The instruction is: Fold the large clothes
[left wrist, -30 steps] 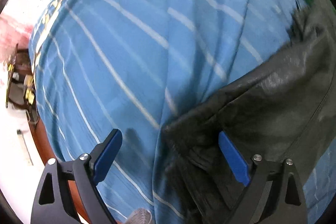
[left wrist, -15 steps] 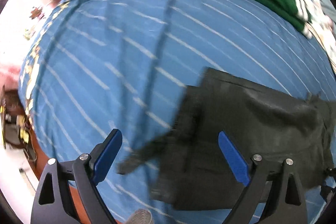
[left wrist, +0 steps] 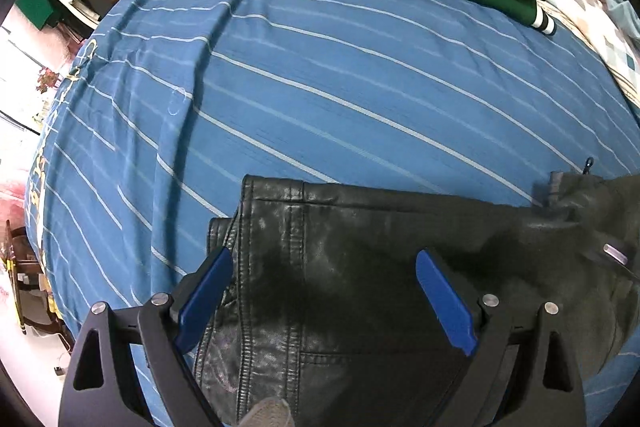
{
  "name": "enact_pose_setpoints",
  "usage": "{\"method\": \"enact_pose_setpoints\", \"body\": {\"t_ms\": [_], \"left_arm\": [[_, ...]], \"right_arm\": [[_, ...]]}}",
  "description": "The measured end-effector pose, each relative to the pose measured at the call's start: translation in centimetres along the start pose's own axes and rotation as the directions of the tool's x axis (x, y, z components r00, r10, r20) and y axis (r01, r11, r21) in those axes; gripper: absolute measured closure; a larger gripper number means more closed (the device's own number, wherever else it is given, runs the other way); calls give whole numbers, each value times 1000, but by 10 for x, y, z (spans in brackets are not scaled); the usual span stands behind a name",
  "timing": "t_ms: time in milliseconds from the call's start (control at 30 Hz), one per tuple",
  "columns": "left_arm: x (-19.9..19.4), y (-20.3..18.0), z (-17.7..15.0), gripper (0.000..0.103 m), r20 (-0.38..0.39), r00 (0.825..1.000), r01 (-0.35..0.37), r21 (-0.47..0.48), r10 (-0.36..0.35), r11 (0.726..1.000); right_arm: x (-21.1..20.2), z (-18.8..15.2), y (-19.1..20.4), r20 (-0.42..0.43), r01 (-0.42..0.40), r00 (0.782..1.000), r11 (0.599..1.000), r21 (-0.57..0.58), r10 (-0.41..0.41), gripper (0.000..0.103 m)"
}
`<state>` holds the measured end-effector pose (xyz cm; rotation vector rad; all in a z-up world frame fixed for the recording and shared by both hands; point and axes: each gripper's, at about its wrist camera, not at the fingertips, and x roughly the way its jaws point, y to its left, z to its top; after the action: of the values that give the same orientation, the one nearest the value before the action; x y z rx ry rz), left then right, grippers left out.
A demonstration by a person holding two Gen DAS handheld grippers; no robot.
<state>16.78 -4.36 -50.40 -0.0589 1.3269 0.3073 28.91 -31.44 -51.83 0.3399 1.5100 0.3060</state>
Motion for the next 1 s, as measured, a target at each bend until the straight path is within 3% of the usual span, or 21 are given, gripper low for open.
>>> {"method": "enact_pose_setpoints", "body": {"t_ms": [33,67,133,267,400,467,567,667,700,767,867,967,1000], "left_arm": [[-2,0,-1,8,1,1000,-1,-6,1,1000],[-2,1,-1,8,1,1000,-1,-12,1,1000],[-5,0,-6,8,-10,1000,1,-16,-1,1000],[-4,-9,-12,8,-45,999,30,-21,-31,999],[-3,-29,-6,8,-30,997,64,-14,-64,998],[5,-41,3,8,-25,997,72,-16,-72,997],[32,-56,19,8,-34,998,45,-26,-46,999],[66,-71,29,5,-84,996,25,20,-23,999],[74,-76,29,0,-82,997,5,50,-1,999],[73,-77,27,0,-61,998,0,67,4,998],[56,-70,23,0,-62,998,15,74,-11,997],[25,-63,12,0,-29,999,32,54,-30,998],[14,-63,7,0,-22,999,47,47,-46,998]], "right_arm": [[25,15,6,-22,72,997,997,-17,-72,78],[39,21,5,-35,83,996,996,-13,-83,78],[49,32,-12,-25,7,1000,996,89,-5,78],[8,32,-15,-55,-38,997,994,105,44,77],[-50,28,-19,92,120,988,993,22,-122,75],[-39,31,-38,49,155,986,987,41,-157,77],[5,47,-77,-35,128,992,982,136,-124,81],[5,60,-79,-46,150,988,982,117,-146,81],[3,62,-79,-55,147,988,982,115,-141,81],[-9,63,-83,-57,100,994,989,105,-95,81],[-52,48,-103,-3,-11,1000,990,137,12,72],[-114,1,-143,173,-130,980,968,213,94,35],[-131,-21,-161,227,-149,970,956,253,91,29]]}}
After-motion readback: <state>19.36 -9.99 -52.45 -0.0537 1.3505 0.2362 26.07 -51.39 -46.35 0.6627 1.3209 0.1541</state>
